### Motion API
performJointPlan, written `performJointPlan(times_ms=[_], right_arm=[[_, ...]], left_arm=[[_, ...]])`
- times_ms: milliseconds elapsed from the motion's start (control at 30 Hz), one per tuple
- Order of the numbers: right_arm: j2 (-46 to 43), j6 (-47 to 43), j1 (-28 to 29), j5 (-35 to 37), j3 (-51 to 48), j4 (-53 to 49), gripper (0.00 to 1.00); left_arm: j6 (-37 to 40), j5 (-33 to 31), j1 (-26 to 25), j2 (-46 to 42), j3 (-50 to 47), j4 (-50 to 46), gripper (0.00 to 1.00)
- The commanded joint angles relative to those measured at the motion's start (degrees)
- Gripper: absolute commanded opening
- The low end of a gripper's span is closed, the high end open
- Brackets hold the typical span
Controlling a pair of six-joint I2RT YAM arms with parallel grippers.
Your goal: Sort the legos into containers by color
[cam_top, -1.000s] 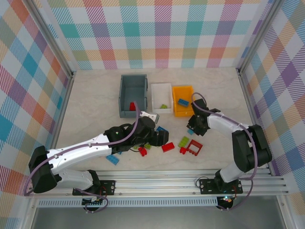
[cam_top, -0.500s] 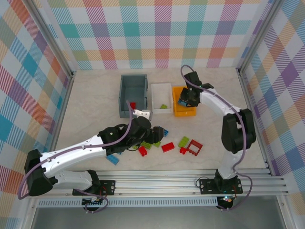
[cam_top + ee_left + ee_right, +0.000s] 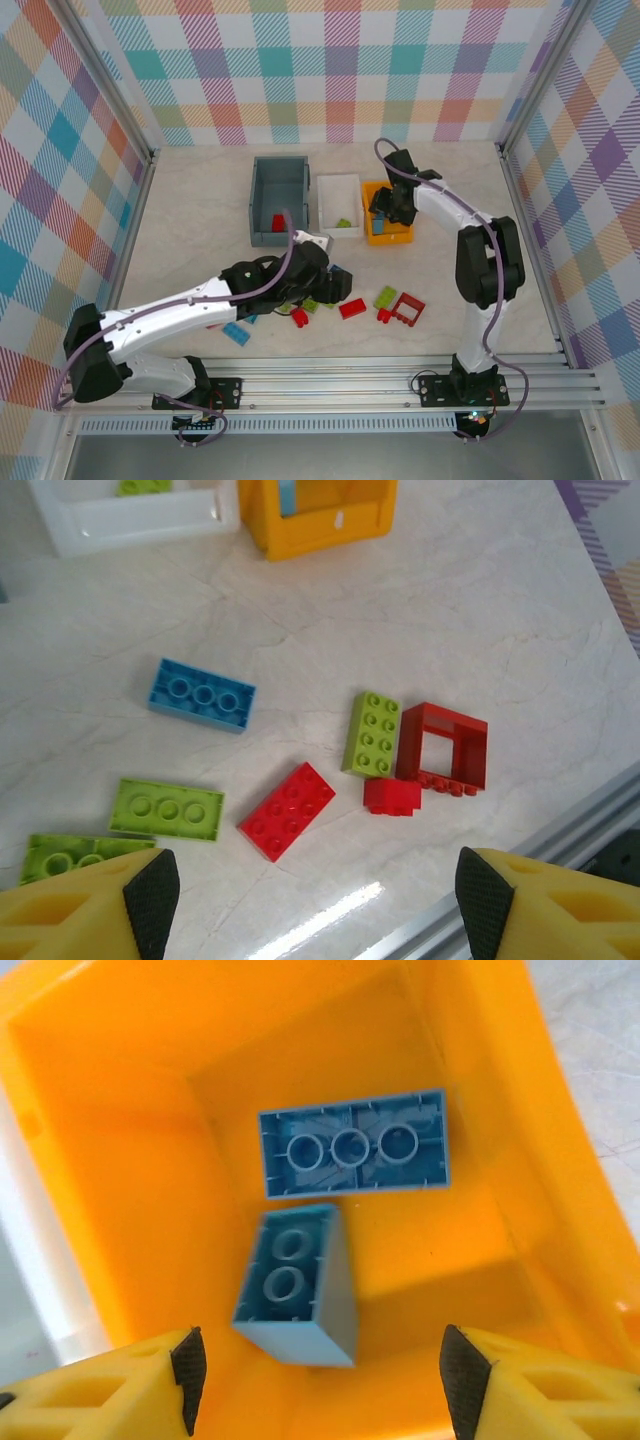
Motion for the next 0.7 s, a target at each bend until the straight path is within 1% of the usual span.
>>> performJointPlan(times_ms=[0, 100, 200, 333, 433, 533, 633, 667], right_arm=[[-8.3, -1.3, -0.1, 1.6, 2.0, -2.9, 0.66], [-16.6, -1.9, -0.1, 4.2, -0.1, -4.6, 0.63], [-27.4, -1.3, -0.1, 7.4, -5.2, -6.8, 0.62], [-44.6, 0.4, -0.1, 10.1, -14.5, -10.2, 0.62], [-57.5, 1.8, -0.2, 9.2, -20.2, -13.1, 0.62], [-70.7, 3.6, -0.2, 4.8, -26.1, -13.8, 0.63], [-80.6, 5.8, -0.2, 2.6, -29.0, -16.7, 0.63], [-82.3, 6.4, -0.2, 2.7, -29.0, -18.5, 0.63]], left_arm=[[4.8, 6.6, 0.0, 4.0, 4.0, 0.7, 0.72], [8.7, 8.8, -1.9, 10.5, 9.4, -0.8, 0.66], [10.7, 8.5, -4.5, 18.3, 15.8, -3.2, 0.6], [8.1, 5.7, -7.1, 28.5, 23.4, -5.9, 0.53], [5.0, 4.6, -8.0, 35.0, 28.0, -7.8, 0.5], [3.2, 4.2, -8.3, 39.6, 31.2, -9.1, 0.48], [2.5, 3.9, -8.3, 43.0, 33.5, -9.7, 0.46], [2.5, 4.0, -8.3, 43.8, 34.0, -9.8, 0.45]])
